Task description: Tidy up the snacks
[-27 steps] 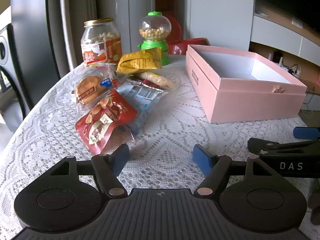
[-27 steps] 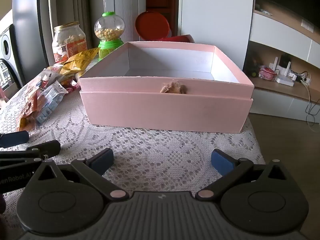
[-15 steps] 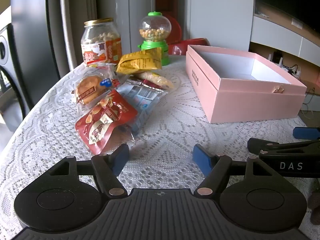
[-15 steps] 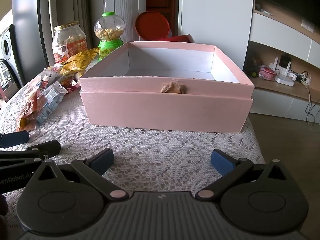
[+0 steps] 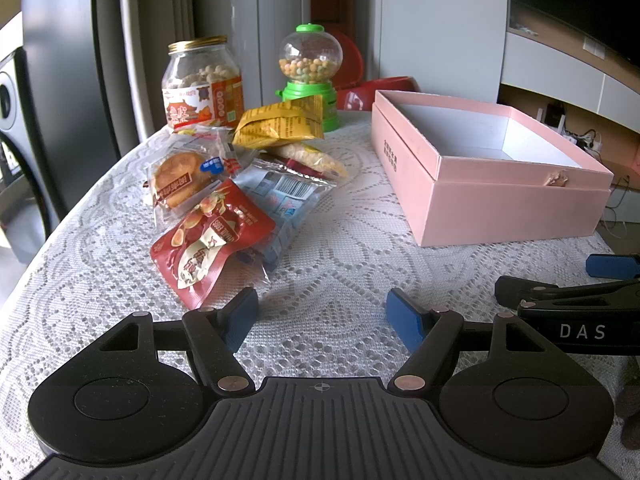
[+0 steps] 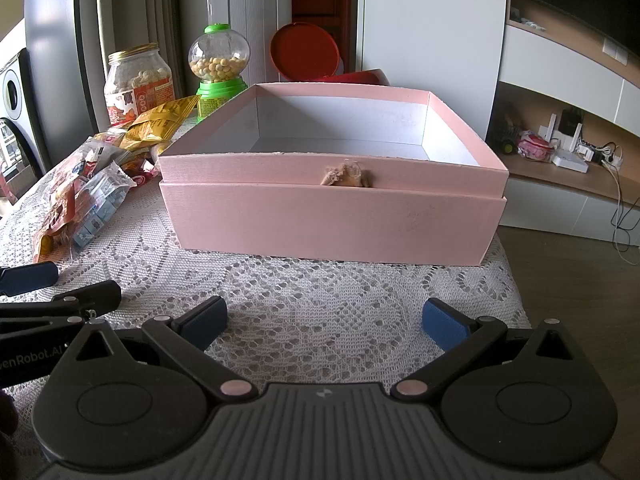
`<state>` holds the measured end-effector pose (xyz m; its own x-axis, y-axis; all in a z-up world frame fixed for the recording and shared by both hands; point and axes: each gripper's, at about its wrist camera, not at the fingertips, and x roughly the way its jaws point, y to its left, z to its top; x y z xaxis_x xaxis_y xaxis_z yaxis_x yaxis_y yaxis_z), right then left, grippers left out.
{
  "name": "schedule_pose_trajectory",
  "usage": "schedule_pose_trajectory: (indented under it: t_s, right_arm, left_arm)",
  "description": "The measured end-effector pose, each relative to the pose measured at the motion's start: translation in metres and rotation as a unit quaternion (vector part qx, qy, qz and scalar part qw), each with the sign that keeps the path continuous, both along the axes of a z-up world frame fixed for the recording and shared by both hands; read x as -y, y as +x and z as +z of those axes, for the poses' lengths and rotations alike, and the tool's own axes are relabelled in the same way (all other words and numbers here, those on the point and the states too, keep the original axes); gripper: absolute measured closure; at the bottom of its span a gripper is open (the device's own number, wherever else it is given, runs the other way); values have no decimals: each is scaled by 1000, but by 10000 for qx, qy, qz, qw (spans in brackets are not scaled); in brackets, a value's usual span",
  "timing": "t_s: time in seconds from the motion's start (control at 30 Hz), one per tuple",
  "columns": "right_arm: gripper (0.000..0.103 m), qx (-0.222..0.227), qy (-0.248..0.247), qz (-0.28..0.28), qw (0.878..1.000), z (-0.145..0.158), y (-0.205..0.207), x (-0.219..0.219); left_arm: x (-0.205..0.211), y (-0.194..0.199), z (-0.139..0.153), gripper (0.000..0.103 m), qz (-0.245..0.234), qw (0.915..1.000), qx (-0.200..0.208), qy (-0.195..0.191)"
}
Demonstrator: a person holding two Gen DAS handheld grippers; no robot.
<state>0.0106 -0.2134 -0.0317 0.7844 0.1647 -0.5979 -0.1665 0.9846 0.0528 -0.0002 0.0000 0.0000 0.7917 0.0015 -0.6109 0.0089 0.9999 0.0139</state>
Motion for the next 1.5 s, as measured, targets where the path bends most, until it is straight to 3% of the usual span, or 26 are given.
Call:
schedule_pose_trajectory:
  t_s: [1.5]
  right_arm:
    - [0, -1, 13, -5, 10000, 2, 2, 1]
  left_arm:
    - [3, 1, 0, 25, -3, 10000, -1, 31]
